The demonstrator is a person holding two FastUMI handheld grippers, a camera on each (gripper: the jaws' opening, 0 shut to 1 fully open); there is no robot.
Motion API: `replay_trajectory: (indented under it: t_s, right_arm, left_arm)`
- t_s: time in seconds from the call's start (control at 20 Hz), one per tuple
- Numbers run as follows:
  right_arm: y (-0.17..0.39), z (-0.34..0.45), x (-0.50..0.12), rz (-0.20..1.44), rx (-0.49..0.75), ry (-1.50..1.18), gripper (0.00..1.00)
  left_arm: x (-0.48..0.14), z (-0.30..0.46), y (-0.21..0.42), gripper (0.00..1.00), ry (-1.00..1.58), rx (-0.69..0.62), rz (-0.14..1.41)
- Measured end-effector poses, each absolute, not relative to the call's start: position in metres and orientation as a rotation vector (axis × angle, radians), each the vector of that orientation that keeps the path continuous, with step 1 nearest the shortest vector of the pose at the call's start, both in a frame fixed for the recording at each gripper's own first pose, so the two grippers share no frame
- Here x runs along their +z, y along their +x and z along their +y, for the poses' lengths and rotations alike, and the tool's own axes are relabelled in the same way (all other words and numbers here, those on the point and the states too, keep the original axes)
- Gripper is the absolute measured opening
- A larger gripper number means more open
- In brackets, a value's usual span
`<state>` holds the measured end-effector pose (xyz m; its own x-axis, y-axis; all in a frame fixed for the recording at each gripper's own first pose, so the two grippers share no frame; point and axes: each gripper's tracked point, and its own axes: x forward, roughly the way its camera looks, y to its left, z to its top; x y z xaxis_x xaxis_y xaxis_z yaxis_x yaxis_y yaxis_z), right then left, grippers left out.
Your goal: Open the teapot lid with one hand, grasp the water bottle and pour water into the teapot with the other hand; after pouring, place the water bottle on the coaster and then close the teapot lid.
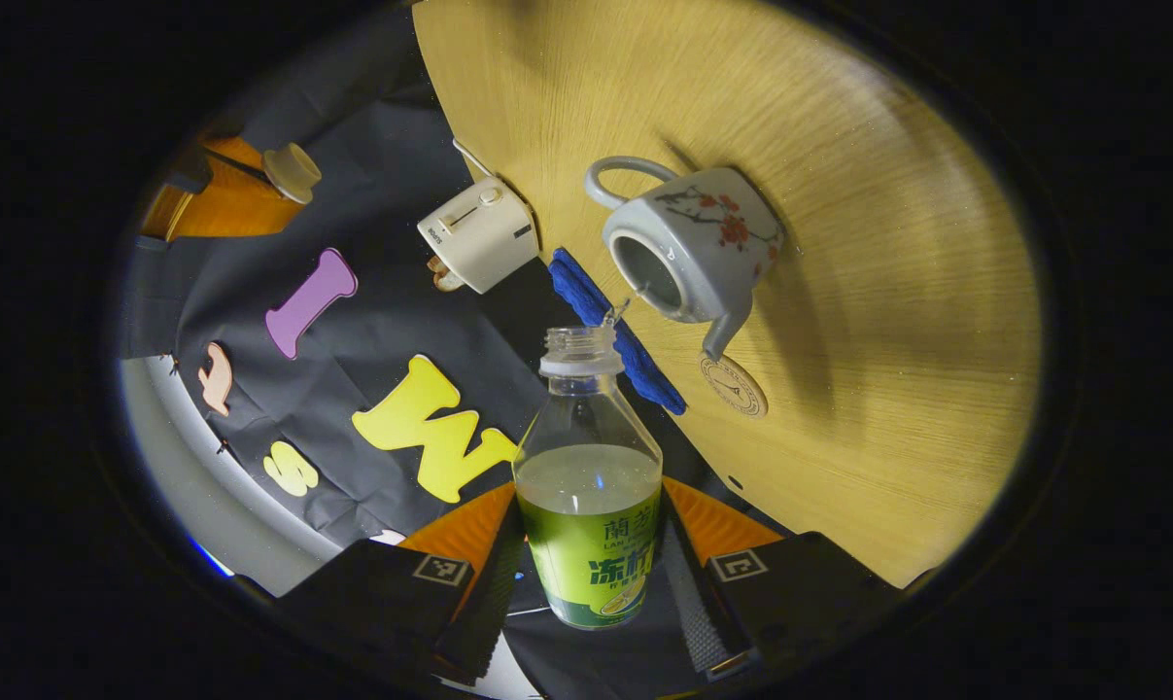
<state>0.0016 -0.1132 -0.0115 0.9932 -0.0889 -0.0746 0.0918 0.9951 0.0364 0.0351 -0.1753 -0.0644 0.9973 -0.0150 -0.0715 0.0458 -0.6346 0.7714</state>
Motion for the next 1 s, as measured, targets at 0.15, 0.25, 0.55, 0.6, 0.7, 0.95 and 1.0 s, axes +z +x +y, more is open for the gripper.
replay_trajectory:
  t_s: [0.15,0.25,0.55,0.6,0.7,0.95,1.0]
  right_arm:
    - [0.002,-0.111,-0.011,0.071,-0.087,0.041,0.0]
    - [0.002,-0.112,-0.012,0.077,-0.087,0.038,0.0]
    - [0.003,-0.114,-0.012,0.076,-0.094,0.04,0.0]
    - [0.002,-0.113,-0.013,0.079,-0.094,0.041,0.0]
    - [0.002,-0.11,-0.013,0.079,-0.089,0.039,0.0]
    - [-0.003,-0.121,-0.003,0.052,-0.11,0.03,0.0]
    - [-0.003,-0.126,-0.001,0.05,-0.12,0.041,0.0]
  left_arm:
    - [-0.066,-0.176,0.033,0.74,2.26,-0.086,0.018]
    - [-0.068,-0.176,0.032,0.75,2.264,-0.09,0.022]
    - [-0.069,-0.173,0.034,0.74,2.26,-0.077,0.026]
    - [-0.069,-0.174,0.034,0.75,2.255,-0.078,0.021]
    - [-0.073,-0.173,0.033,0.75,2.23,-0.084,0.01]
    - [-0.08,-0.173,0.036,0.75,2.058,-0.102,-0.023]
    - [-0.086,-0.169,0.039,0.74,2.006,-0.121,0.001]
